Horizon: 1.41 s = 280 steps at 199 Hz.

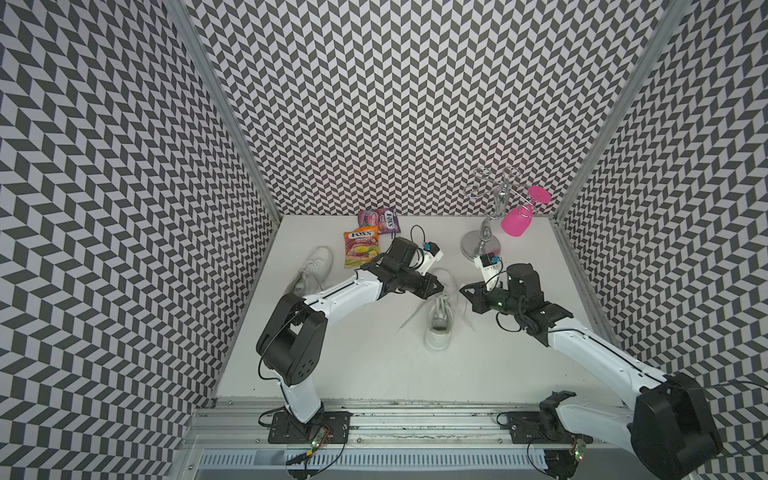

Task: Tie the shoes
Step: Cross the shoelace with the shoelace.

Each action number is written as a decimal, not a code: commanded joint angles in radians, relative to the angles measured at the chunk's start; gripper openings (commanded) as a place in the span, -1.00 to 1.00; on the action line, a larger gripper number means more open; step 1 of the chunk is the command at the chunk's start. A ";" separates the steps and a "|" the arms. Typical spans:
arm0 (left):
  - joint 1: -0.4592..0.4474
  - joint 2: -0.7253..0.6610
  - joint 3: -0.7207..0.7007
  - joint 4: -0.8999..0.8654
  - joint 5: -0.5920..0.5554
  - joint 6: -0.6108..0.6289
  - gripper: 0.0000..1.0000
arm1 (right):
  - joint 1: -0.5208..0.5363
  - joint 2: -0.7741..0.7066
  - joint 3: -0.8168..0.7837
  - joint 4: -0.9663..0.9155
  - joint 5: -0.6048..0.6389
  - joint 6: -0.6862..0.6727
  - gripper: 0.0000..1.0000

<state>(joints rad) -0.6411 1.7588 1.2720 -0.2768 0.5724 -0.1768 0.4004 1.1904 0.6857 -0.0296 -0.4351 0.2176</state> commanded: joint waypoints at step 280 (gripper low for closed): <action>-0.022 -0.035 -0.024 0.097 0.023 -0.076 -0.84 | 0.109 0.224 0.071 0.111 0.029 0.065 -1.00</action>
<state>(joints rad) -0.6552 1.7584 1.2545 -0.1982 0.5812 -0.2554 0.5014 1.4006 0.7345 0.0395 -0.4202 0.2722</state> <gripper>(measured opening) 0.080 0.044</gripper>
